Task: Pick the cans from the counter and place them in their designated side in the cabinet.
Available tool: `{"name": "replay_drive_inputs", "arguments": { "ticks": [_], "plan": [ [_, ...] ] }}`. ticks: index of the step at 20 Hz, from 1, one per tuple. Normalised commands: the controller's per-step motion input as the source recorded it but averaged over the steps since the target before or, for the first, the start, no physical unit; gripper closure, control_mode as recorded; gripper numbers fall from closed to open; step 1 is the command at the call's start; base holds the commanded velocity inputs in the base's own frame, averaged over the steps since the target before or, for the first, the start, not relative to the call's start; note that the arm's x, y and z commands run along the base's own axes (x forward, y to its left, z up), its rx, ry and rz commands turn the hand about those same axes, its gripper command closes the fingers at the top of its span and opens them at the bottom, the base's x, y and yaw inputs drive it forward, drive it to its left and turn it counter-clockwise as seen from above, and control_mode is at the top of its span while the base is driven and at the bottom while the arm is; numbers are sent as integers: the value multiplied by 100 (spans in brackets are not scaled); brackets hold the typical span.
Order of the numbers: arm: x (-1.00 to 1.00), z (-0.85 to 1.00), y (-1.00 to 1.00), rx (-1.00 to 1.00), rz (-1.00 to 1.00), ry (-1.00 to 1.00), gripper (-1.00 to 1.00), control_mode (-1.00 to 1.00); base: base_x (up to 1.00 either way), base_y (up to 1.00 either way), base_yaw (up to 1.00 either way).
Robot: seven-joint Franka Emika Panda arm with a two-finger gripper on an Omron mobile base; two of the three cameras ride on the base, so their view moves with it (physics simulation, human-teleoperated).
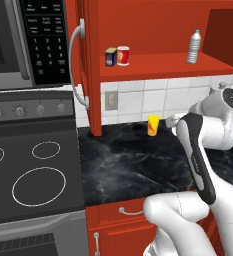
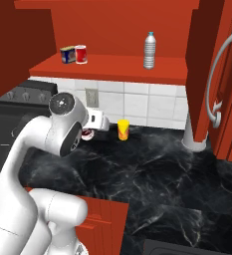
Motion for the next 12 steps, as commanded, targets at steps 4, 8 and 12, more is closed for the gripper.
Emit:
{"name": "replay_drive_inputs", "arguments": {
  "ticks": [4,8,12],
  "plan": [
    [-48,31,0,0,0,-5,100,-100,0,0,0],
    [-39,33,0,0,0,-2,100,-100,0,0,0],
    [-42,32,0,0,0,-1,100,-100,0,0,0]
  ]
}}
